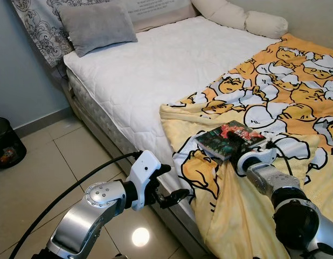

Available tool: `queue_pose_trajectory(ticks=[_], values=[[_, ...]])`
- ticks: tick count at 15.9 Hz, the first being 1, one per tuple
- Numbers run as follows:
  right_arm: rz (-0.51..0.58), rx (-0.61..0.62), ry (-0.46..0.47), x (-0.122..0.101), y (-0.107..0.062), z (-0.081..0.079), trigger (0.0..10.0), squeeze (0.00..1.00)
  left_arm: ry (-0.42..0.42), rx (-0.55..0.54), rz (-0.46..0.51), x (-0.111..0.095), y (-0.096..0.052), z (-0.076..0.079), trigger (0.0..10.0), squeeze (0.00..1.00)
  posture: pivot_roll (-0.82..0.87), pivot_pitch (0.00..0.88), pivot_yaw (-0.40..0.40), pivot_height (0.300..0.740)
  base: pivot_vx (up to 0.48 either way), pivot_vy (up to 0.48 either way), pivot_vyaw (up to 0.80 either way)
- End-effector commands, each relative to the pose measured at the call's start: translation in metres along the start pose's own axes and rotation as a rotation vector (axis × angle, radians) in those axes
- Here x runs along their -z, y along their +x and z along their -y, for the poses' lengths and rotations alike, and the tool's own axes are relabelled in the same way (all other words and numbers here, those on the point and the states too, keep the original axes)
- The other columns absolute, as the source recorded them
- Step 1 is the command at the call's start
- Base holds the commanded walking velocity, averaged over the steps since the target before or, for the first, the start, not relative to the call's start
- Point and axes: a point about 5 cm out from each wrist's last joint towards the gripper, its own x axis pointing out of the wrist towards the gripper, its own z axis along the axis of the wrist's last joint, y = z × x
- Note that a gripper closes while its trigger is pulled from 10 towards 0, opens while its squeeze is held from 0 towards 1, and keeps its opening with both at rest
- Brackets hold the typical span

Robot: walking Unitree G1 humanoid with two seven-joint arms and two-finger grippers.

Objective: Clean up the room

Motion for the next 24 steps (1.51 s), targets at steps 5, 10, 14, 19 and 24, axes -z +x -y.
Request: queue_pose_trajectory(ticks=[5,10,14,19,24], values=[[0.068,-0.115,-0.093,-0.021,0.001,-0.027,10.0,0.00,0.020,-0.019,-0.003,0.003,0.000,-0.003,10.0,1.00,-0.02,0.000,-0.023,0.740,0.000,0.000,0.00],[0.062,-0.095,-0.219,-0.024,0.002,-0.032,10.0,0.00,0.017,-0.038,-0.001,0.006,-0.002,-0.004,10.0,1.00,-0.01,0.000,-0.032,0.740,0.000,0.000,0.00],[0.058,0.106,-0.599,-0.031,0.002,-0.023,10.0,0.00,0.011,-0.047,-0.002,0.008,-0.005,-0.003,10.0,1.00,-0.02,0.000,-0.030,0.740,0.000,0.000,0.00],[0.020,0.230,-0.908,-0.029,0.000,-0.010,10.0,0.00,0.012,-0.046,0.004,0.005,-0.004,-0.002,10.0,1.00,-0.02,0.000,-0.032,0.740,0.000,0.000,0.00],[-0.075,0.180,-0.849,-0.033,-0.001,-0.021,10.0,0.00,0.005,-0.057,0.000,0.007,-0.006,-0.002,10.0,1.00,-0.02,0.000,-0.037,0.740,0.000,0.000,0.00]])
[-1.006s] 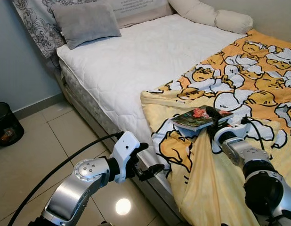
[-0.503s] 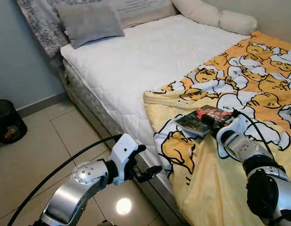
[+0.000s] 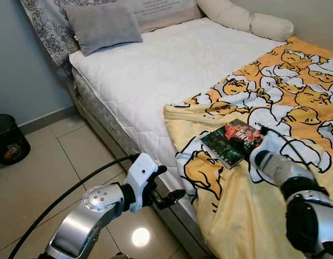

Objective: Clean up the room

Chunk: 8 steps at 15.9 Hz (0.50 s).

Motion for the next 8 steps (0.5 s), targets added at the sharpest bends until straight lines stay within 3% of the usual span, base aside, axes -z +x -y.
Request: queue_pose_trajectory(ticks=[1,3,8], values=[[0.016,-0.028,0.000,-0.011,-0.001,-0.003,10.0,0.00,0.007,-0.009,0.007,-0.002,-0.004,0.000,10.0,1.00,-0.02,0.000,-0.034,0.740,0.000,0.000,0.00],[0.033,0.007,-0.049,-0.010,-0.002,0.001,10.0,0.00,0.006,-0.006,0.006,-0.002,-0.004,0.000,10.0,1.00,-0.03,0.000,-0.032,0.740,0.000,0.000,0.00],[0.067,0.062,0.123,0.006,0.005,-0.003,10.0,0.00,0.005,-0.001,0.012,-0.006,0.000,0.002,10.0,1.00,-0.02,0.000,-0.030,0.740,0.000,0.000,0.00]])
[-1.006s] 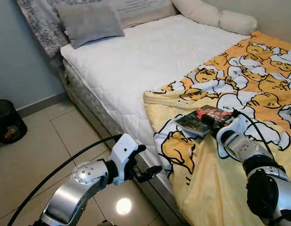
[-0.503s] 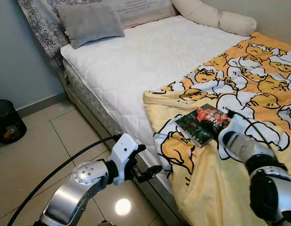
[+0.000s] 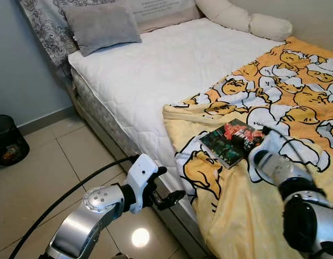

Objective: Clean up the room

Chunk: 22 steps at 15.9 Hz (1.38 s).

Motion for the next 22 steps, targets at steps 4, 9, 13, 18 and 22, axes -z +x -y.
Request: queue_pose_trajectory(ticks=[4,9,13,18,22], values=[[0.054,0.070,0.030,-0.007,0.002,-0.002,10.0,0.00,0.014,-0.002,0.017,-0.009,-0.003,0.003,10.0,1.00,0.01,0.024,-0.028,0.740,0.000,0.000,0.00],[0.111,0.120,0.075,-0.021,-0.001,0.006,10.0,0.00,0.004,-0.009,0.006,-0.007,-0.009,0.009,10.0,1.00,0.04,0.095,-0.018,0.740,0.000,0.000,0.00],[0.114,0.142,0.099,-0.019,-0.002,0.011,10.0,0.00,0.001,-0.003,-0.010,-0.005,-0.016,0.013,10.0,1.00,0.06,0.137,-0.002,0.740,0.000,0.000,0.00],[0.109,0.036,0.171,-0.013,0.000,0.003,10.0,0.00,0.004,-0.005,-0.017,-0.006,-0.018,0.017,10.0,1.00,0.07,0.138,-0.005,0.740,0.000,0.000,0.00],[0.010,0.041,0.111,0.004,0.002,0.001,10.0,0.00,0.005,-0.011,-0.016,-0.006,-0.017,0.018,10.0,1.00,0.07,0.121,-0.024,0.740,0.000,0.000,0.00]])
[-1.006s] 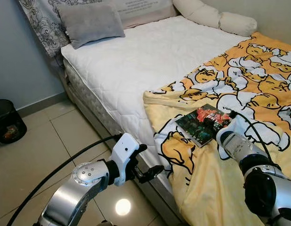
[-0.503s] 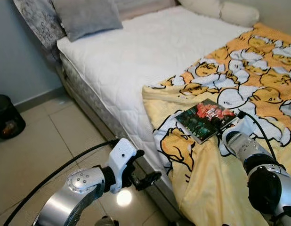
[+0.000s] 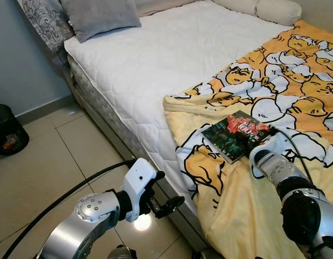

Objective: Clean up the room

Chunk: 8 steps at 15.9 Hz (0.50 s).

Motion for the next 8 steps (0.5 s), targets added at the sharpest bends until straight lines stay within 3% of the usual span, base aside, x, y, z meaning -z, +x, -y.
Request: queue_pose_trajectory(ticks=[1,2,5,8], values=[[-0.041,0.027,-0.017,0.009,0.000,0.003,10.0,0.00,0.006,0.005,0.002,-0.001,0.000,0.004,10.0,1.00,0.07,0.120,-0.027,0.740,0.000,0.000,0.00],[-0.060,0.097,0.003,0.018,-0.001,0.012,10.0,0.00,0.003,0.006,-0.001,0.000,0.001,0.006,10.0,1.00,0.08,0.121,-0.035,0.740,0.000,0.000,0.00],[-0.065,0.122,0.065,0.025,-0.001,0.015,10.0,0.00,-0.003,0.002,-0.003,0.001,0.002,0.008,10.0,1.00,0.08,0.124,-0.044,0.740,0.000,0.000,0.00],[-0.041,-0.009,0.224,0.023,0.002,-0.004,10.0,0.00,-0.006,-0.006,0.000,0.001,0.002,0.006,10.0,1.00,0.08,0.125,-0.047,0.740,0.000,0.000,0.00]])
